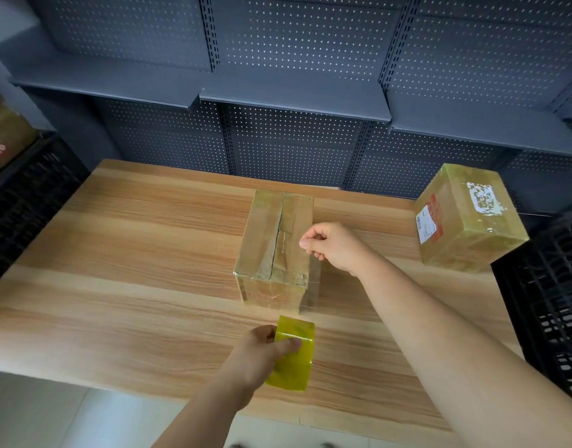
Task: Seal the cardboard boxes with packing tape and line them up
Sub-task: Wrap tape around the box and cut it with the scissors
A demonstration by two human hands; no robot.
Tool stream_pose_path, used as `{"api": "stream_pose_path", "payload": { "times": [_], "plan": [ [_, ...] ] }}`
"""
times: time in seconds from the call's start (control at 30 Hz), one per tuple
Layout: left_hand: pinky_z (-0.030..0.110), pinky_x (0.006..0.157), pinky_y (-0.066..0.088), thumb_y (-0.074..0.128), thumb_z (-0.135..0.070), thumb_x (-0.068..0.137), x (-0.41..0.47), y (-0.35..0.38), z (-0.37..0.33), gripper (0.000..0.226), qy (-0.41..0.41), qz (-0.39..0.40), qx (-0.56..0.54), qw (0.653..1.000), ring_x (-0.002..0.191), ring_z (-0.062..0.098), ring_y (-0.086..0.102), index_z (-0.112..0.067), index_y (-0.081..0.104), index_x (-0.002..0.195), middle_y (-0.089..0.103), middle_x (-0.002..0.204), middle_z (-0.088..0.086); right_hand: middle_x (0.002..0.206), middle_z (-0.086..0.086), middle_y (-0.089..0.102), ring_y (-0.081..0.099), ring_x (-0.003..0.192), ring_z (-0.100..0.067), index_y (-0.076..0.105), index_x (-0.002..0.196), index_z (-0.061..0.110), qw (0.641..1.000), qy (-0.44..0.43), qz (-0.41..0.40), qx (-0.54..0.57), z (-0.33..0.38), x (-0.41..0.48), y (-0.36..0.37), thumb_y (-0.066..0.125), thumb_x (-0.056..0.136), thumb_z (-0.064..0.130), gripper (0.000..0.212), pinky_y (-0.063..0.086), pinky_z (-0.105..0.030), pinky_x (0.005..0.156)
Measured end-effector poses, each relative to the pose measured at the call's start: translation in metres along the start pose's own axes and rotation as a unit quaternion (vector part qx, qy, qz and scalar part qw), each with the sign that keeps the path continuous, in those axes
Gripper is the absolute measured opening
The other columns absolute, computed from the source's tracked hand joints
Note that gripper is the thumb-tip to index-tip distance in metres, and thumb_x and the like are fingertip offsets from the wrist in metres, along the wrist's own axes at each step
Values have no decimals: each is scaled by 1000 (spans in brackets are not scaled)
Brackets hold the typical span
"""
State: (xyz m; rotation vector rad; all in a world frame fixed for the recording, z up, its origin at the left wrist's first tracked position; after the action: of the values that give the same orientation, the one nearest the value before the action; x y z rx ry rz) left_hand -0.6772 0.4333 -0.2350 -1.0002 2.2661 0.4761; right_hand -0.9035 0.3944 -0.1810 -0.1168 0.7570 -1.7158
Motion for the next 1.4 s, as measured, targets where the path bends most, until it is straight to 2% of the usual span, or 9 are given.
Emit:
{"api": "stream_pose_path", "payload": {
  "times": [0.27,0.6,0.7,0.77,0.9,1.0,1.13,1.3,1.4],
  "plan": [
    [27,63,51,77,-35,68,3,2,1,40,-3,2,6,1000,83,21,69,-12,71,100,73,88,3,84,5,69,56,70,-9,69,91,19,1000,1,-9,2,-3,1,1,64,94,22,7,51,-28,73],
    [29,66,52,76,-24,81,13,0,4,24,-21,-1,20,1000,84,22,70,-11,71,100,74,91,5,93,11,57,55,82,-8,60,104,18,983,-53,-68,-161,-11,1,12,63,93,30,16,45,-27,71],
    [25,61,52,74,-19,83,17,1,3,18,-21,-15,16,1000,82,21,70,-11,71,100,74,91,7,95,11,49,52,84,-11,45,113,20,984,13,-112,-139,-15,5,9,72,84,44,46,45,-30,74],
    [25,60,52,74,-15,82,19,3,1,16,-16,-27,8,999,80,21,70,-11,71,98,74,90,7,93,7,54,56,83,-15,49,108,20,982,31,-121,-144,-17,5,9,64,90,45,35,47,-32,70],
    [25,59,51,78,-18,77,22,10,-1,19,-10,-32,-2,999,78,19,69,-11,72,95,74,86,5,111,3,61,56,103,-16,66,112,15,945,-141,-252,-156,-19,-23,16,44,102,32,29,48,-38,95],
    [23,59,49,77,-18,79,21,13,-1,18,-14,-32,6,999,77,17,67,-12,72,95,73,85,3,156,10,33,26,144,-13,43,146,28,929,-155,-86,-325,-24,-41,40,28,103,49,50,17,-43,121],
    [25,62,51,75,-19,81,22,11,0,17,-18,-31,9,999,81,19,68,-13,72,97,74,90,5,161,17,-12,-17,148,-5,7,156,32,932,-122,-29,-341,-45,-38,58,-3,93,62,71,-3,-40,123],
    [31,69,52,75,-21,81,26,8,0,18,-25,-35,31,999,86,23,65,-12,70,96,72,95,9,158,21,-17,-21,145,-2,5,156,35,939,-112,-17,-324,-42,-40,59,10,99,58,61,-4,-42,123],
    [38,75,56,78,-21,77,26,10,0,25,-24,-41,33,998,90,28,67,-10,69,98,72,98,12,160,23,-2,-11,146,3,13,155,38,971,-101,-52,-210,-37,-54,39,27,97,60,63,-2,-34,121]
  ]
}}
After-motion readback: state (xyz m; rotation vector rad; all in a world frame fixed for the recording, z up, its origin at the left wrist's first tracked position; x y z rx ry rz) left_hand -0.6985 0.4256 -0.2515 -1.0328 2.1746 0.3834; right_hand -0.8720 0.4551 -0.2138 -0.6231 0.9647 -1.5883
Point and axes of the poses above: each hand's wrist, its own x-axis towards the middle knuckle, its own y-axis out of the palm, z = x × y, the point moved 1 cm from there along x, towards the middle knuckle
